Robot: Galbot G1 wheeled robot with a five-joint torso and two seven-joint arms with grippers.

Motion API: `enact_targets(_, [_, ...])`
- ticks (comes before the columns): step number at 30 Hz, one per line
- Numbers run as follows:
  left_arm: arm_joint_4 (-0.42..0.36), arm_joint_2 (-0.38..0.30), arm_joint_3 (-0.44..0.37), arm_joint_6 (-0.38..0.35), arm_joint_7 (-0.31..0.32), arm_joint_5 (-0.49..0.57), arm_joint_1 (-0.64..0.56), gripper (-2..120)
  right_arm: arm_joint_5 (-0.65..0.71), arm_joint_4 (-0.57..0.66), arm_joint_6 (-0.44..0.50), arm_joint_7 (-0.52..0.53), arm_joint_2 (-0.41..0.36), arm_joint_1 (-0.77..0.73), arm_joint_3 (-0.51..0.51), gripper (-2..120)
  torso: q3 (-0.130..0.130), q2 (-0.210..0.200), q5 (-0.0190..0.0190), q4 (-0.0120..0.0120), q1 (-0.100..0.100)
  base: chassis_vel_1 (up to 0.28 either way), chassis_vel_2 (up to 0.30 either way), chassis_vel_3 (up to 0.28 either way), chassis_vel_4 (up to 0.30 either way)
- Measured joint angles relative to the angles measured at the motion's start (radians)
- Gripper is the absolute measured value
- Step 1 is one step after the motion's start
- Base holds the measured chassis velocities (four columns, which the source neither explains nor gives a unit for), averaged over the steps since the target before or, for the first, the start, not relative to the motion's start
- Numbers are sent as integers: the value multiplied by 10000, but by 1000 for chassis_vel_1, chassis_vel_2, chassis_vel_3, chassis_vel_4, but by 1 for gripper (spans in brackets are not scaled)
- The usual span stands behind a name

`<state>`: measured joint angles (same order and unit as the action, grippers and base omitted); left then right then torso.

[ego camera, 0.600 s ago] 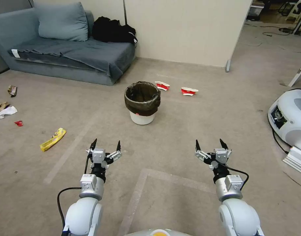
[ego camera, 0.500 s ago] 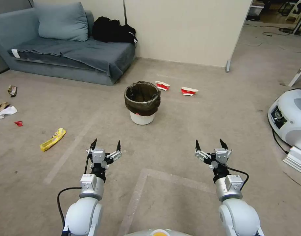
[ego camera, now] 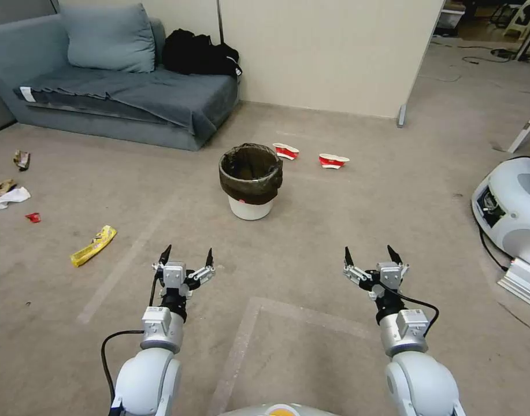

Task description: Pick up the trash bin, then pick up the garbage from the floor and place it into the trash bin.

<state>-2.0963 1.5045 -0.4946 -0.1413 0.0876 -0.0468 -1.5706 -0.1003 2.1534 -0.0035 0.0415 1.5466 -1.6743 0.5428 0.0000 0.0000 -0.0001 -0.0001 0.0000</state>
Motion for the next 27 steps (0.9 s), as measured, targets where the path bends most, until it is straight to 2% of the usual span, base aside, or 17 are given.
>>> enact_targets(1, [0, 0, 0, 0, 0, 0, 0, 100, 0, 0, 0, 0, 0, 0, 0, 100, 0, 0, 0, 0, 0, 0, 0, 0, 0])
enact_targets(3, [-552, 30, 323, -777, 512, -262, -118, 100, -556, 832, -25, 236, 259, -669, -44, 100, 0, 0, 1, 0, 0, 0, 0, 0, 0])
enact_targets(4, [-552, 30, 323, -777, 512, -262, -118, 100, -556, 832, -25, 236, 259, -669, -44, 100, 0, 0, 1, 0, 0, 0, 0, 0, 0])
enact_targets(7, [-1228, 68, 690, -1726, 1127, -585, -260, 100, -1190, 1792, -58, 509, 554, -1430, -100, 100, 0, 0, -1, -2, 0, 0, 0, 0, 0])
enact_targets(12, [-1495, 77, 882, -2118, 1419, -741, -336, 100, -1255, 1899, 179, 548, 599, -1560, -104, 100, 0, 0, 7, 0, 0, 0, 0, 0, 0])
enact_targets(13, [-1916, 120, 1356, -2706, 1863, -1027, -493, 100, -1210, 1870, 685, 561, 608, -1577, -107, 100, 0, 0, -3, 2, -1, 0, 0, 0, 0])
enact_targets(14, [-2045, 140, 1492, -2883, 2045, -1155, -543, 100, -1192, 1847, 811, 564, 609, -1580, -107, 100, 0, 0, 9, 4, 0, 0, 0, 0, 0])
enact_targets(17, [-2108, 162, 1625, -2989, 2158, -1262, -584, 100, -1174, 1824, 888, 566, 610, -1578, -107, 100, 0, 0, -2, 2, 0, 0, 0, 0, 0])
enact_targets(27, [-2125, 167, 1638, -2772, 2103, -1313, -662, 100, -1179, 1641, 1180, 362, 636, -1529, -132, 100, 0, 0, 3, 2, 0, 0, 0, 0, 0])
